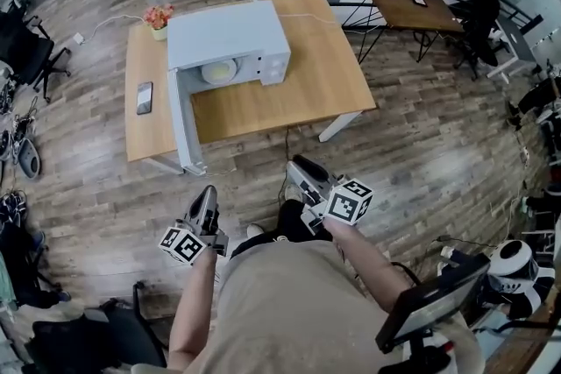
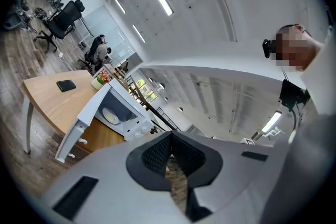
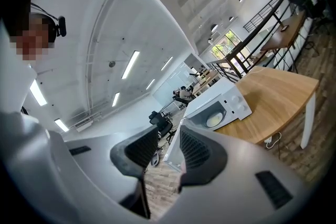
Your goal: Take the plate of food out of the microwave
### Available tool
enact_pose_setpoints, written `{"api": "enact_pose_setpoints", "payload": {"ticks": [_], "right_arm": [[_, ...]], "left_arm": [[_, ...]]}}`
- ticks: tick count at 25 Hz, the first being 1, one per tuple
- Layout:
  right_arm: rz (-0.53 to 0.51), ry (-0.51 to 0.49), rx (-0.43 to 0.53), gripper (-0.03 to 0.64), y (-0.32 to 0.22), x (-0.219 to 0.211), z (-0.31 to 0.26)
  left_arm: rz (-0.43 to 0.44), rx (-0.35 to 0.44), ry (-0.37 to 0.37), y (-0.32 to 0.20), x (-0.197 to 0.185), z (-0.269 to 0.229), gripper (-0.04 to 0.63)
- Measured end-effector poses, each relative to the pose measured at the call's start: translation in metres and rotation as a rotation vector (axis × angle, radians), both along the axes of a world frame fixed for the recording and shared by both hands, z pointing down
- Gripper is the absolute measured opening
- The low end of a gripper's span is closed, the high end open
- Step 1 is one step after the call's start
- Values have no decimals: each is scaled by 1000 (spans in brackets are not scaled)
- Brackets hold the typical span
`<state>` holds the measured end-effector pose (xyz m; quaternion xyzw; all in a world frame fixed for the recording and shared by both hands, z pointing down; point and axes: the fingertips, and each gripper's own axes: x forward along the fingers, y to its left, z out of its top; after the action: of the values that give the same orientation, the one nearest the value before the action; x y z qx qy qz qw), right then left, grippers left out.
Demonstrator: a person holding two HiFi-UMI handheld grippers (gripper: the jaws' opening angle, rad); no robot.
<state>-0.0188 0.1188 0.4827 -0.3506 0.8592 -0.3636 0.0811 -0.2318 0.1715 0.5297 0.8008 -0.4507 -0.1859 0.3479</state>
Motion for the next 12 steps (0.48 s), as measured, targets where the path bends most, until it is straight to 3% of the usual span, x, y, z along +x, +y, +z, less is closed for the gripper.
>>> {"api": "enact_pose_setpoints", "payload": {"ticks": [7,12], "right_arm": [[-73,-24,-33,114,-52,-4,15],[-134,-39,-1,114,-108,-3,7]], "left_arm": [[-60,-7,-20,-38,9,-4,5],[-131,-5,-24,-77,14,-11,5]]}}
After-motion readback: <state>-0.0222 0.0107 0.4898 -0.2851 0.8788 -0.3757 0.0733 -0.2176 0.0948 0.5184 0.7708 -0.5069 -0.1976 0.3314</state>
